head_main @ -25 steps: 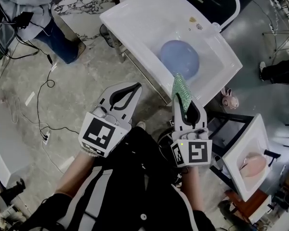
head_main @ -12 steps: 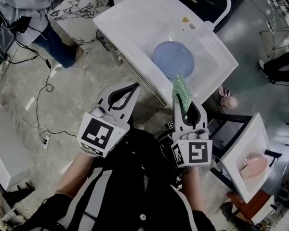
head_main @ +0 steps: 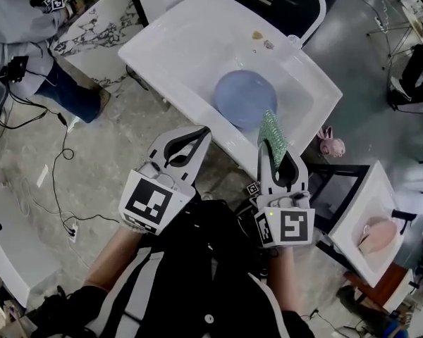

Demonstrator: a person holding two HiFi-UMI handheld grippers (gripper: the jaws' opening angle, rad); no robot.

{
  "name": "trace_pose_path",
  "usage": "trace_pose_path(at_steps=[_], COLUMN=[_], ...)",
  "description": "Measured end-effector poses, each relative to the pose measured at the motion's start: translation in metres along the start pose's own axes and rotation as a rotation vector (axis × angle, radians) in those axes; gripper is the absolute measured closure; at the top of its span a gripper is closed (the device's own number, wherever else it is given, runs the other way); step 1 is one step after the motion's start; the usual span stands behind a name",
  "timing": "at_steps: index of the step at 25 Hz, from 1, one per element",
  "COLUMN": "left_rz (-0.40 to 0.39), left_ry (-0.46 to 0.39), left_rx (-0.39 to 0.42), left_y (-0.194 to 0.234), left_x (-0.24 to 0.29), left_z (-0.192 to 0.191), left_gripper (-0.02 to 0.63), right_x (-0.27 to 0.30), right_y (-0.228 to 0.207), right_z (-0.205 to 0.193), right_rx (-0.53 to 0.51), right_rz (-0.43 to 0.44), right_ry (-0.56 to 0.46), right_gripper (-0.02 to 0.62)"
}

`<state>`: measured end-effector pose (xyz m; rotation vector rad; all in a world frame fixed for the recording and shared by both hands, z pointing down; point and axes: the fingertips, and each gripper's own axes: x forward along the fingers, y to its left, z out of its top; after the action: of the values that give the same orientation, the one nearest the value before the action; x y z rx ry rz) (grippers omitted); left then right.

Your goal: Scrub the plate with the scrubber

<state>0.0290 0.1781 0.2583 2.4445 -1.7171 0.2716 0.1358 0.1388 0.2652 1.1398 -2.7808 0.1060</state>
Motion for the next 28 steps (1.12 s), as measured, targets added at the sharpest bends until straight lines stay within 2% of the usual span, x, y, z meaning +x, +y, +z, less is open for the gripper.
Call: trace_pose_path(at_steps=[6,13,19,28], left_rz=[-0.059,-0.169,-0.268,-0.447], left_ry=[0.006,0.03,0.069,0.095], left_rx=[0.019,0.048,0.088,0.099], left_y=[0.049,0.095,0.125,0.153], left_x=[0.033,0.069,0.099,0.145], left_z=[0.013,0.021,0.018,0.01], left_gripper=[0.606,0.606,0.606,0.606], right_x=[0.053,0.107,0.145,0.181], right_y=[-0.007,-0.011,-0.017,-0.03], right_z=[0.008,0.017,0.018,0.01], right_rx=[0.028,0.064,0.083,0.122], right_rz=[-0.055,-0.139,-0.225,-0.385], right_ry=[0.019,0.032,0.047,0.082], right_gripper=[0.502,0.502,0.502,0.502])
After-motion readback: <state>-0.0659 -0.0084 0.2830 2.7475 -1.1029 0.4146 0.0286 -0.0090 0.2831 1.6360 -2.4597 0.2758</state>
